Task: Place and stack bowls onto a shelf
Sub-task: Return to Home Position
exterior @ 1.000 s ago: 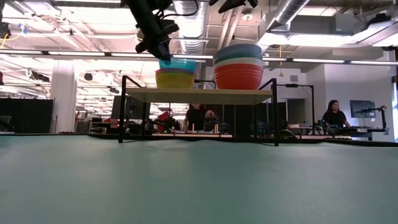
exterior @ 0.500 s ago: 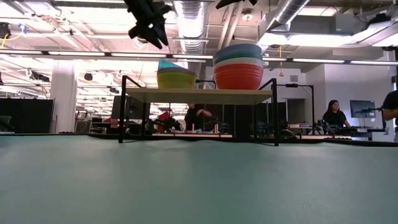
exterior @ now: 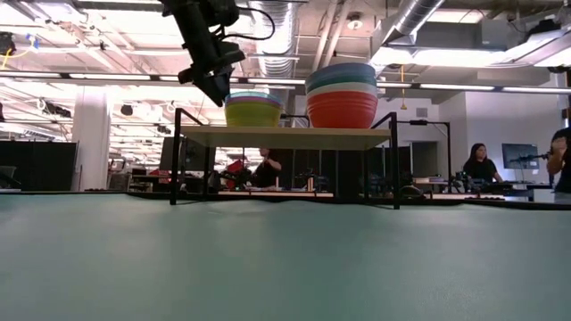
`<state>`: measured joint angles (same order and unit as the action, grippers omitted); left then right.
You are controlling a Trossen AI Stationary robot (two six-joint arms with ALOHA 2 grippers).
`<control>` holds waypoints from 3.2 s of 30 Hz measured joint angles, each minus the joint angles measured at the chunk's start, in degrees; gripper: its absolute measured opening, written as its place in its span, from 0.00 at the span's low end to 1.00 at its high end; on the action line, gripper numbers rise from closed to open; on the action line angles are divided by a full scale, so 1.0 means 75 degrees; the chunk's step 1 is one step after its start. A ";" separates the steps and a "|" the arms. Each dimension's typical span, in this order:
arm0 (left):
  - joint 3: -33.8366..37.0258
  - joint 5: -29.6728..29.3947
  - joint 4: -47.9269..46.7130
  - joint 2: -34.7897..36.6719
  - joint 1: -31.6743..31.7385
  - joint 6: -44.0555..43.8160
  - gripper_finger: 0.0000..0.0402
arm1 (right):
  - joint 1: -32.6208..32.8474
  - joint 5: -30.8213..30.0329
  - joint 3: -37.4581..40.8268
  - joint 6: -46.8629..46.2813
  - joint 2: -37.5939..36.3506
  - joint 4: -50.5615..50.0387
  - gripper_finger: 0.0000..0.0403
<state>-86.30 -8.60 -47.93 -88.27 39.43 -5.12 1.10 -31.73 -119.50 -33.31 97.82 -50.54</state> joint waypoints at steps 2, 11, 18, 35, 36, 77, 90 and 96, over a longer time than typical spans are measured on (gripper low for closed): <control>0.0004 0.0082 -0.0133 0.0056 -0.0024 -0.0009 0.29 | 0.0240 -0.0198 0.0000 -0.0147 0.0000 -0.0009 0.56; 0.0333 0.0359 0.0324 0.1951 -0.0785 0.0159 0.25 | 0.1229 -0.1139 0.0000 -0.0518 0.0000 -0.0543 0.56; 0.3279 0.2448 0.4772 0.4751 -0.2010 -0.0747 0.21 | 0.1391 0.1315 0.0003 0.1689 -0.0003 0.0268 0.47; 0.4665 0.0654 0.8264 0.5413 -0.5392 0.0372 0.20 | -0.0090 0.5355 0.0006 0.3423 0.0122 0.1616 0.15; 0.4665 0.0673 0.8454 0.5346 -0.5410 0.0521 0.20 | -0.0188 0.5565 0.0038 0.3426 0.0115 0.1852 0.14; 0.6441 0.0277 0.8347 0.5982 -0.6011 -0.0505 0.20 | -0.0779 0.7772 0.3287 0.1830 -0.0444 0.6580 0.14; 0.6437 0.0209 0.7307 0.5836 -0.6011 0.0103 0.20 | -0.0801 0.5712 0.3617 0.3651 -0.2921 0.3509 0.14; 0.6437 0.0694 0.8211 0.4523 -0.6011 0.0052 0.20 | -0.0715 0.5308 0.6504 0.3024 -0.4496 0.5658 0.14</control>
<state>-38.02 -3.40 13.65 -54.34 -5.65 -4.72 -4.26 8.08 -70.72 -10.63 64.10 -8.11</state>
